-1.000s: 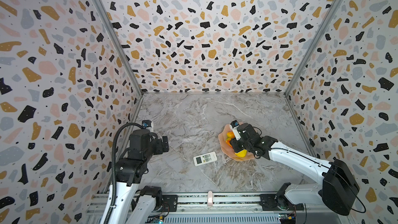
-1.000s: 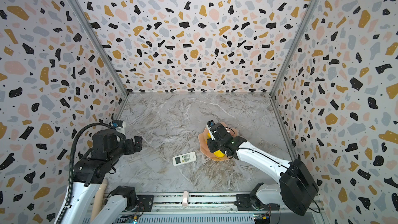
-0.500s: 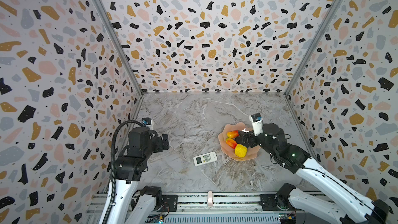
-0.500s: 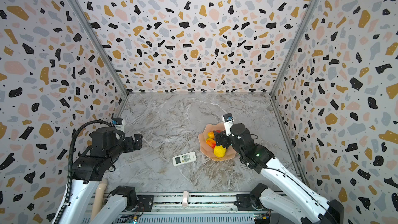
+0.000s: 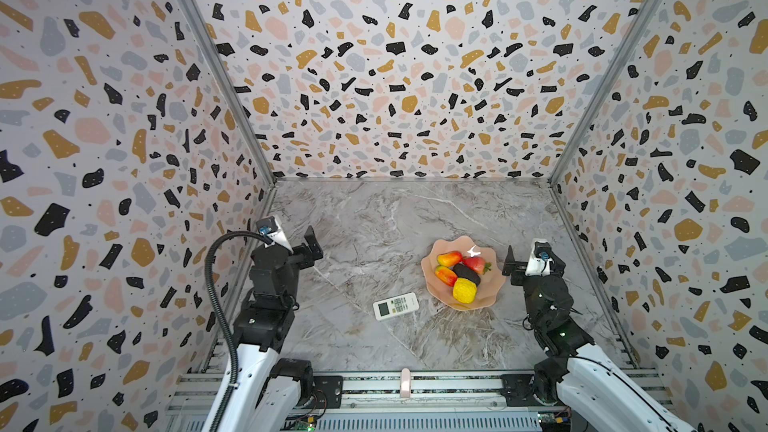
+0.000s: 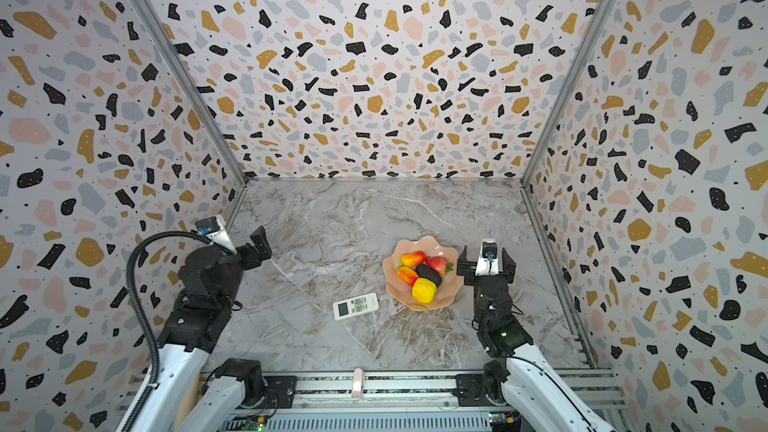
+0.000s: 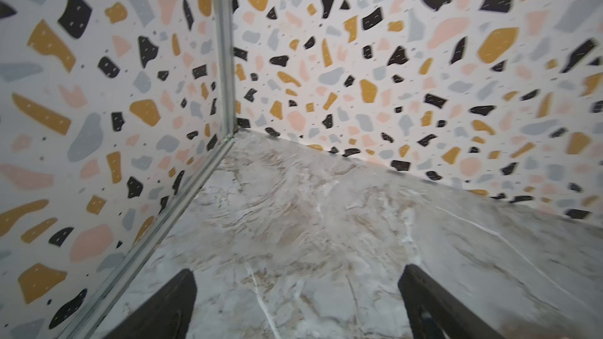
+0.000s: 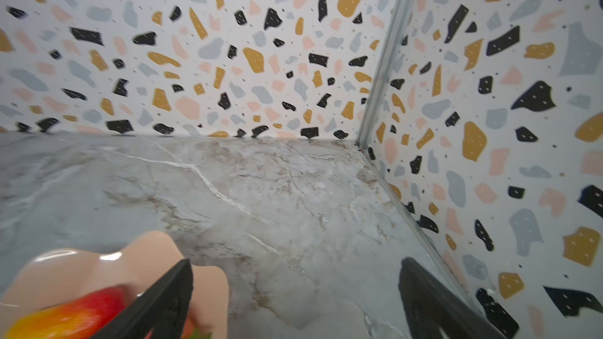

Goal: Place and organize the fake fruits in the fruit bowl

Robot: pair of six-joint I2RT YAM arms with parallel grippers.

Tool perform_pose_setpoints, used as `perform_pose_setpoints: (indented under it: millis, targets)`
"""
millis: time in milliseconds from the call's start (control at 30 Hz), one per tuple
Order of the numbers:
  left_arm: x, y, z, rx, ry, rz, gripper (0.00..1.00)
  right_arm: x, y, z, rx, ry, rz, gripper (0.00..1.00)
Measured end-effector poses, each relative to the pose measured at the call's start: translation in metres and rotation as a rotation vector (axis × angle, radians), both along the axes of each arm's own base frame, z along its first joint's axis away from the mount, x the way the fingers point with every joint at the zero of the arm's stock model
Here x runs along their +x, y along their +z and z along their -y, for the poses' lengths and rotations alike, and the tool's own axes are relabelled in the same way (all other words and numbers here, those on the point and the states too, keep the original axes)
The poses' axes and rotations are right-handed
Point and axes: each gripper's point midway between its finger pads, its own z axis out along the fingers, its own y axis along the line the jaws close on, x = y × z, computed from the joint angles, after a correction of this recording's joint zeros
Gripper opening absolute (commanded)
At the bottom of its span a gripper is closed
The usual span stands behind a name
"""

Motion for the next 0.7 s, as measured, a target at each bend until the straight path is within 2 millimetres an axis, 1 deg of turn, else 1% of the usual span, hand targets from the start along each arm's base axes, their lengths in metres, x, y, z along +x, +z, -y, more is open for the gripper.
perform_pose_setpoints:
  millis: [33, 100, 133, 200, 267, 367, 467, 567, 700]
  targets:
    - [0.001, -0.021, -0.005, 0.018, 0.030, -0.021, 1.00, 0.002, -0.008, 0.007, -0.008, -0.030, -0.009, 0.99]
    - [0.003, -0.053, -0.014, 0.048, 0.078, -0.056, 0.99, 0.008, -0.025, 0.020, -0.027, -0.092, -0.041, 0.99]
    - [0.004, -0.066, -0.017, 0.065, 0.096, -0.070, 1.00, 0.010, -0.031, 0.025, -0.035, -0.116, -0.051, 0.99]
    - [0.008, -0.080, -0.021, 0.089, 0.121, -0.086, 1.00, 0.015, -0.036, 0.032, -0.041, -0.139, -0.053, 0.99]
    - [0.014, -0.084, -0.024, 0.105, 0.140, -0.078, 1.00, 0.022, -0.037, 0.033, -0.031, -0.126, -0.038, 0.99]
    - [0.022, -0.083, -0.026, 0.114, 0.156, -0.031, 0.99, 0.031, -0.038, 0.030, -0.015, -0.088, -0.017, 0.99]
    - [0.026, -0.087, -0.027, 0.126, 0.161, -0.001, 1.00, 0.038, -0.047, 0.027, -0.011, -0.072, -0.026, 0.99]
    - [0.030, -0.098, -0.027, 0.143, 0.161, -0.001, 1.00, 0.043, -0.060, 0.026, 0.001, -0.065, -0.047, 0.99]
    - [0.033, -0.119, -0.028, 0.155, 0.159, -0.009, 0.99, 0.051, -0.073, 0.028, 0.010, -0.067, -0.060, 0.99]
